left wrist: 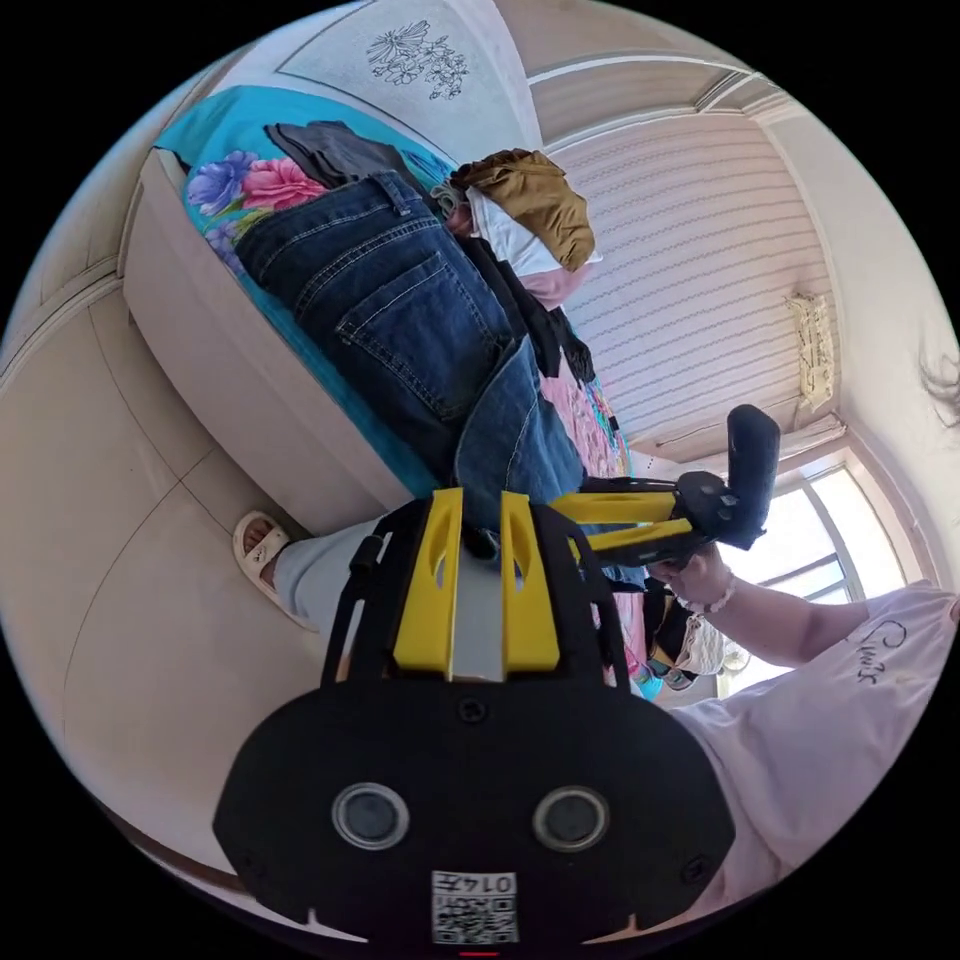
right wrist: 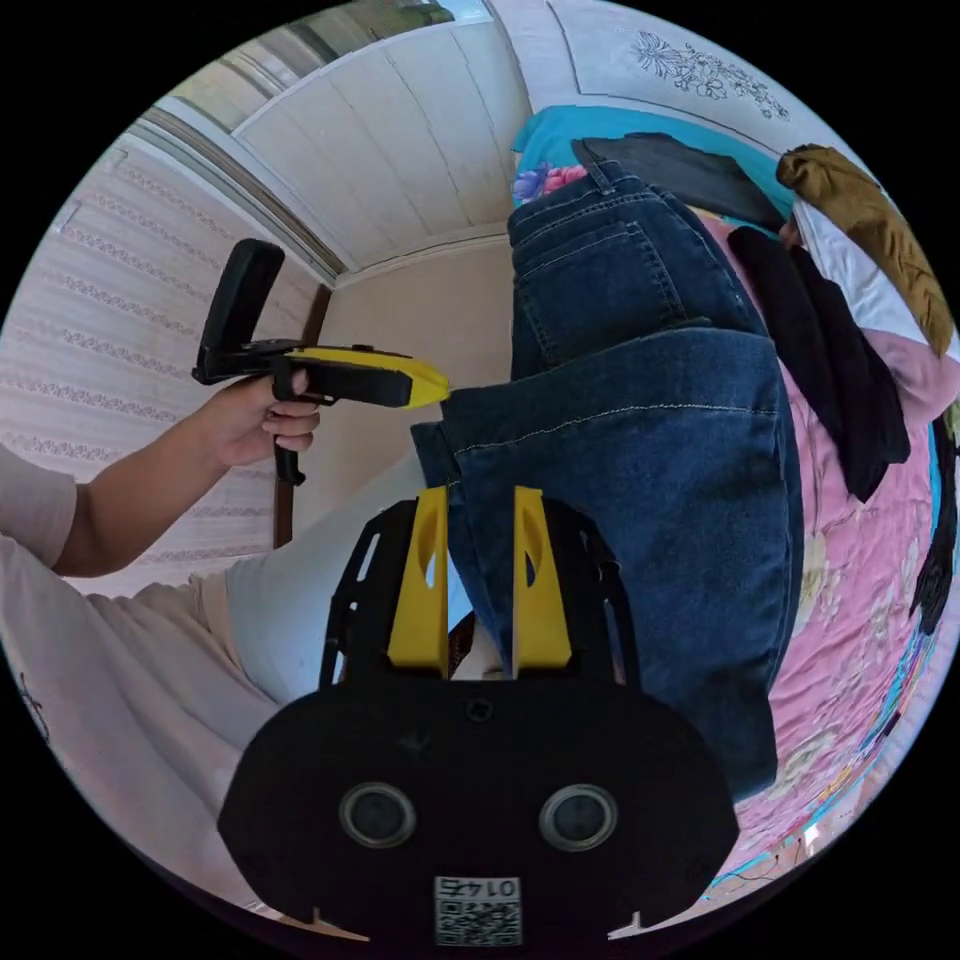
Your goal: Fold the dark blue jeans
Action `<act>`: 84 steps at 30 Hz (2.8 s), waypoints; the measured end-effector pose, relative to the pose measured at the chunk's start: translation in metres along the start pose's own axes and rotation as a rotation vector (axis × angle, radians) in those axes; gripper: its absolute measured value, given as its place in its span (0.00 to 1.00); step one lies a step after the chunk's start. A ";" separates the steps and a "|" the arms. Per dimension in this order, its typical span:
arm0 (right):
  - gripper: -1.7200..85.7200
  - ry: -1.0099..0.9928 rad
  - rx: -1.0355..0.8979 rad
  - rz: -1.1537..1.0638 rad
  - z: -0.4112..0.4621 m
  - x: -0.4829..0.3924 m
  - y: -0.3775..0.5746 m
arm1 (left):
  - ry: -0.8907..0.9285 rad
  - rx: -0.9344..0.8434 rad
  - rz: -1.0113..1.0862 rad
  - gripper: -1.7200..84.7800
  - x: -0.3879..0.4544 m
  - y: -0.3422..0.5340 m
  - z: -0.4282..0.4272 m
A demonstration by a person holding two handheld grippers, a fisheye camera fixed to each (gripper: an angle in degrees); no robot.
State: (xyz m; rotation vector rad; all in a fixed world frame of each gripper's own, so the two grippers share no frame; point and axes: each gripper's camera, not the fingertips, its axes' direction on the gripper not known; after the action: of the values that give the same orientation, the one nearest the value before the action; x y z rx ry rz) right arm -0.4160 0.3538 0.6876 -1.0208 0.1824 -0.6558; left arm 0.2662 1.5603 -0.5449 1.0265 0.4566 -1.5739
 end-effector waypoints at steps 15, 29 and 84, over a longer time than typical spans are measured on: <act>0.04 -0.154 0.009 -0.055 -0.019 -0.006 -0.010 | 0.012 -0.144 0.131 0.01 0.074 0.026 -0.065; 0.20 0.135 0.100 0.068 -0.047 0.099 -0.083 | -0.061 -0.122 0.036 0.14 0.077 0.017 -0.058; 0.12 -0.214 0.483 0.907 -0.183 0.230 0.366 | -0.309 0.171 -0.146 0.11 -0.031 -0.113 -0.023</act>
State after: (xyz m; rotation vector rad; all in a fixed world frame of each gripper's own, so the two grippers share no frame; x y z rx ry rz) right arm -0.1581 0.2139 0.3208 -0.4469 0.2574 0.2373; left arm 0.1689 1.6281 -0.5588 0.8707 0.1887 -1.8913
